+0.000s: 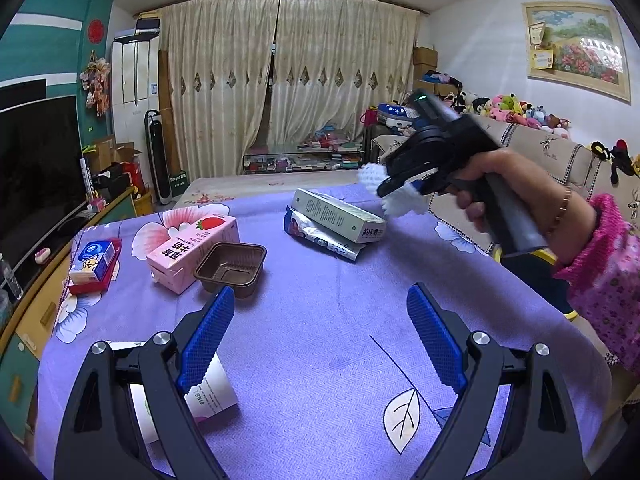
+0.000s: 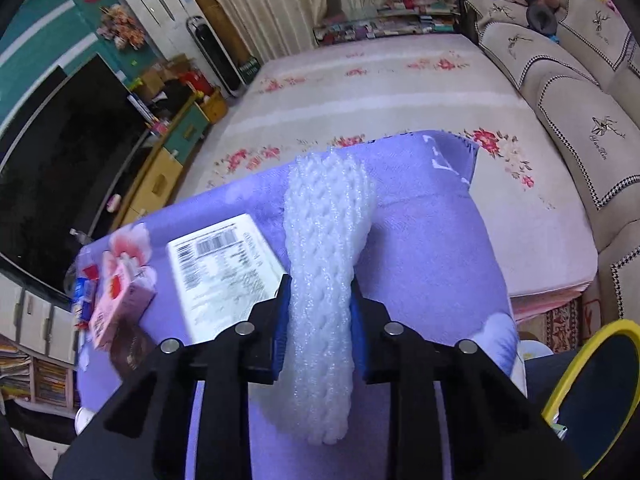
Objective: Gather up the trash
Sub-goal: 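Carry the foam net over the yellow bin and open the right gripper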
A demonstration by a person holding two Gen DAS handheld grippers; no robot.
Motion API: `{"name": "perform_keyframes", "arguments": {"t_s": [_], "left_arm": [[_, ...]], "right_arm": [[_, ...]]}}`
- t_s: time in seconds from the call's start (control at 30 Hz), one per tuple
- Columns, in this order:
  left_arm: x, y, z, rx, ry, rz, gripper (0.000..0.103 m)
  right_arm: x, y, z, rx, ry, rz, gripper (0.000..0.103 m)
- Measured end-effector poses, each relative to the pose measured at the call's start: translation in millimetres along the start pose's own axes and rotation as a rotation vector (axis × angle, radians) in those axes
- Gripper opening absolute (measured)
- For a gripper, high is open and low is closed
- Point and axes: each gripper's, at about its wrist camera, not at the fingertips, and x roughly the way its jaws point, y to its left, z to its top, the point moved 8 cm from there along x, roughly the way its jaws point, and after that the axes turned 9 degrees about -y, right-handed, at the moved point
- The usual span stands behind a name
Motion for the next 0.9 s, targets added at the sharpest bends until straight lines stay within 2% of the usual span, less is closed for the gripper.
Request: {"name": "perform_keyframes", "arguments": {"t_s": [0.13, 0.3, 0.5, 0.63, 0.73, 0.83, 0.87, 0.9], "left_arm": [[-0.2, -0.7, -0.4, 0.004, 0.000, -0.001, 0.087], [-0.5, -2.3, -0.4, 0.013, -0.002, -0.001, 0.087], [2.8, -2.7, -2.3, 0.019, 0.009, -0.001, 0.087], [5.3, -3.1, -4.6, 0.027, 0.017, 0.005, 0.087], [8.6, -2.1, -7.4, 0.031, 0.028, 0.009, 0.087], [10.7, -1.2, -9.2, 0.026, 0.038, 0.006, 0.087], [11.2, -1.1, -9.1, 0.026, 0.039, 0.006, 0.087], [11.5, -1.0, -9.3, 0.027, 0.039, 0.007, 0.087]], "right_arm": [[-39.9, -16.4, -16.7, -0.009, -0.038, 0.025, 0.025], [-89.2, -65.0, -46.8, 0.005, -0.077, -0.011, 0.026], [-131.3, -159.4, -83.7, 0.078, -0.101, -0.175, 0.028], [-135.7, -217.6, -109.1, 0.137, -0.068, -0.275, 0.029], [-130.9, -243.2, -120.7, 0.160, -0.052, -0.328, 0.032], [-123.5, -260.6, -129.6, 0.192, -0.036, -0.351, 0.047], [-123.3, -265.2, -132.5, 0.197, -0.035, -0.361, 0.058], [-122.8, -270.8, -135.0, 0.206, -0.038, -0.380, 0.064]]}}
